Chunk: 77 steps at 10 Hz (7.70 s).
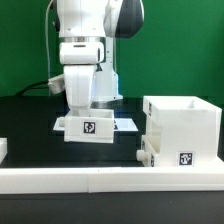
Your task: Assemble drawer
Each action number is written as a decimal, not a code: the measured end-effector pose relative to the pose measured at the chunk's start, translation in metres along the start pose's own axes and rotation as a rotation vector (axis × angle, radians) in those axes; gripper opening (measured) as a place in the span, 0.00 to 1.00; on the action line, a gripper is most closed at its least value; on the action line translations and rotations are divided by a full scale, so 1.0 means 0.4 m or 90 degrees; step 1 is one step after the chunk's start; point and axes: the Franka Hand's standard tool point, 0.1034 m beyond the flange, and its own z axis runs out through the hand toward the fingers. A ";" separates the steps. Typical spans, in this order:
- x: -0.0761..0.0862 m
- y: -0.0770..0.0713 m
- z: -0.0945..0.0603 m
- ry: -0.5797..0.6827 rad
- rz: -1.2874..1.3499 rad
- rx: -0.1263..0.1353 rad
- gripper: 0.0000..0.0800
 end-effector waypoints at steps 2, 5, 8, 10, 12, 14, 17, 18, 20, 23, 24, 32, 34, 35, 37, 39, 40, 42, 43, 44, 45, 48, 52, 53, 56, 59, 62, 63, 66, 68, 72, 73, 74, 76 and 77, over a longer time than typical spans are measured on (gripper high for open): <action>-0.001 0.001 0.002 -0.001 -0.033 0.002 0.05; 0.032 0.076 -0.010 0.002 -0.040 0.004 0.05; 0.064 0.110 -0.006 0.003 -0.039 0.018 0.05; 0.061 0.108 -0.003 0.004 -0.037 0.021 0.05; 0.061 0.102 0.005 0.005 -0.037 0.025 0.05; 0.092 0.128 0.004 0.007 -0.029 0.027 0.05; 0.129 0.141 0.000 0.008 -0.019 0.022 0.05; 0.132 0.142 -0.001 0.008 -0.013 0.022 0.05; 0.131 0.142 -0.002 0.008 -0.009 0.022 0.05; 0.131 0.146 -0.003 0.008 -0.009 0.020 0.05; 0.132 0.152 -0.007 0.008 -0.009 0.017 0.05; 0.136 0.165 -0.011 0.008 -0.012 0.014 0.05; 0.152 0.164 -0.011 0.008 -0.003 0.019 0.05; 0.160 0.162 -0.010 0.008 -0.003 0.020 0.05; 0.164 0.156 -0.006 0.010 0.001 0.016 0.05; 0.164 0.155 -0.004 0.012 0.001 0.007 0.05; 0.165 0.155 -0.004 0.012 0.001 0.005 0.05; 0.168 0.156 -0.005 0.012 0.006 0.006 0.05; 0.169 0.156 -0.004 0.011 0.005 0.006 0.05; 0.168 0.157 -0.004 0.011 0.004 0.006 0.05; 0.165 0.158 -0.003 0.012 0.006 0.005 0.05; 0.160 0.155 -0.004 0.008 0.008 0.026 0.05; 0.160 0.156 -0.004 0.008 -0.009 0.024 0.05; 0.160 0.156 -0.004 0.008 -0.011 0.024 0.05; 0.158 0.160 -0.005 0.008 -0.004 0.021 0.05; 0.151 0.155 -0.005 0.006 -0.001 0.035 0.05; 0.155 0.151 -0.002 0.006 -0.009 0.034 0.05; 0.156 0.151 -0.002 0.006 -0.009 0.032 0.05; 0.165 0.152 -0.003 0.007 -0.002 0.029 0.05; 0.166 0.154 -0.002 0.007 0.003 0.029 0.05; 0.151 0.158 -0.002 0.011 0.021 0.017 0.05; 0.151 0.159 -0.001 0.010 0.019 0.017 0.05; 0.151 0.159 -0.001 0.010 0.019 0.017 0.05; 0.151 0.158 -0.001 0.009 -0.010 0.017 0.05; 0.152 0.158 -0.001 0.009 -0.023 0.017 0.05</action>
Offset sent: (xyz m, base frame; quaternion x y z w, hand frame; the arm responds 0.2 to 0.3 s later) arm 0.0425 0.0163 0.0111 0.0084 0.0006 -0.0238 0.9997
